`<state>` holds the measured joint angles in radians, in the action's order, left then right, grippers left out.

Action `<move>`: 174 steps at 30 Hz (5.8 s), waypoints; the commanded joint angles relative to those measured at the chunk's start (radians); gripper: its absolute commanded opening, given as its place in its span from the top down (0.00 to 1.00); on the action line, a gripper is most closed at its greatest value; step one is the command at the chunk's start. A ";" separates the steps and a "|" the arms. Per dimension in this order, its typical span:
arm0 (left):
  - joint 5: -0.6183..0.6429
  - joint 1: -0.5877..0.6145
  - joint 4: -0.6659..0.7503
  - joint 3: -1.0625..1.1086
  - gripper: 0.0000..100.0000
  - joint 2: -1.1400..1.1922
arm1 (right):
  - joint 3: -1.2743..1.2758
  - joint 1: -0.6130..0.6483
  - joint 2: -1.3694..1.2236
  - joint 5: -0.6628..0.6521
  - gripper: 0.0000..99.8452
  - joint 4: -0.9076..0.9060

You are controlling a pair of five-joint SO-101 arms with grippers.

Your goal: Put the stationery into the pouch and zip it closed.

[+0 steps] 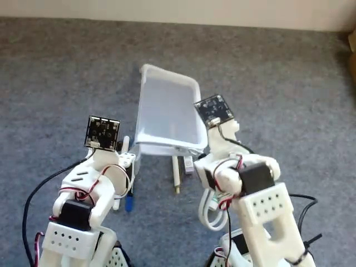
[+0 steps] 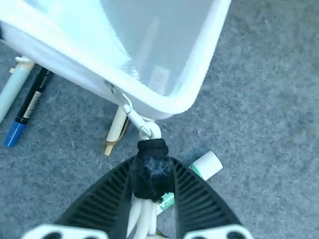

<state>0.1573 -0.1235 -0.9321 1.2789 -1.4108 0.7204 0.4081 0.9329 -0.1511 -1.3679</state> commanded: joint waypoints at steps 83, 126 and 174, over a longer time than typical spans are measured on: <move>-0.092 -0.004 0.226 0.099 0.83 -0.002 | -0.288 0.062 0.338 -0.018 1.00 -0.378; -0.097 -0.067 -0.281 -0.545 0.99 0.234 | 0.045 -0.093 0.329 0.038 0.85 -0.001; 0.052 0.360 -0.574 -1.089 0.99 0.834 | -0.203 -0.028 -0.674 0.362 0.85 0.259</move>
<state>0.2048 0.1941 -1.4968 0.2340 -0.5731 0.5884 0.3376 0.2501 0.2064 -1.1362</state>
